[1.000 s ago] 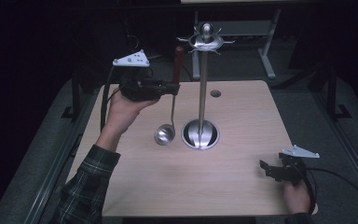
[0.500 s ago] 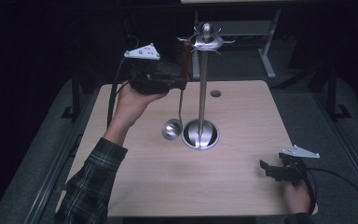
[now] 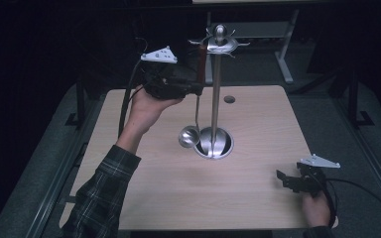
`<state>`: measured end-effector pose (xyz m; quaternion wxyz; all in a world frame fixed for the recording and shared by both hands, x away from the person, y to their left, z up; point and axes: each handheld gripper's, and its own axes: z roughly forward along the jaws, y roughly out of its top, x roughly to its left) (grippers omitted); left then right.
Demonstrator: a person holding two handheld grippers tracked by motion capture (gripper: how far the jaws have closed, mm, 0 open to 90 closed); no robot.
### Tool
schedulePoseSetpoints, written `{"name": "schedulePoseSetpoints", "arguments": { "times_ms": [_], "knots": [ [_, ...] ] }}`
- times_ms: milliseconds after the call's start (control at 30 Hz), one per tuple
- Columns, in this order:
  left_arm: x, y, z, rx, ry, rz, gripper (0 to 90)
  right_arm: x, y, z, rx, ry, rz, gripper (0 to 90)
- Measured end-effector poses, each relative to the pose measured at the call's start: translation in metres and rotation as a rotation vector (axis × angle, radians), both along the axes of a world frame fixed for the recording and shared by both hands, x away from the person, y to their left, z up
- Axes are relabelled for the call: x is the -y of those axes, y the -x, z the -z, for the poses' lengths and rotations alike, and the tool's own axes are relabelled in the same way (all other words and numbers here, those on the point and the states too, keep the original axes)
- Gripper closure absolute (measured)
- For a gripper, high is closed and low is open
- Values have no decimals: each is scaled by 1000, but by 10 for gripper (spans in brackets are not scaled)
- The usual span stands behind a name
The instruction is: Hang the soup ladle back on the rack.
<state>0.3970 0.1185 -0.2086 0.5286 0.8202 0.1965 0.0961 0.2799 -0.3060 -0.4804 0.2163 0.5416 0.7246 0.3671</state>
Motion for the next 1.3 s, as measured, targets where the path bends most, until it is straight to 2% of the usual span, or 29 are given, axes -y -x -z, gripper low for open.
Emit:
{"name": "schedulePoseSetpoints", "arguments": {
  "times_ms": [200, 433, 600, 633, 767, 800, 1133, 1233, 1267, 1300],
  "knots": [
    [4, -6, 3, -12, -13, -13, 741, 0, 0, 0, 0, -2, 0, 136],
    [6, -7, 6, -16, -7, -16, 740, 0, 0, 0, 1, -4, 0, 136],
    [3, -3, 6, 0, -15, -16, 720, 0, 0, 0, 2, -2, -1, 136],
    [0, 0, 7, 2, -26, -12, 668, 0, 0, 0, 1, -2, 0, 136],
    [-5, 4, 9, 5, -63, -22, 586, 1, 1, 0, 7, -7, 5, 136],
    [-8, 5, 11, 3, -81, -29, 579, 1, 1, 0, 7, -7, 4, 136],
    [-34, 13, 34, -5, -139, -58, 503, 1, 0, 0, -3, -5, 0, 136],
    [-37, 15, 39, -22, -143, -60, 464, 0, -1, 0, -4, -6, 1, 136],
    [-42, 19, 47, -23, -168, -64, 453, 0, -1, 0, -6, -3, -2, 136],
    [-42, 19, 47, -23, -168, -64, 443, 0, -1, 0, -6, -3, -2, 136]
  ]
}}
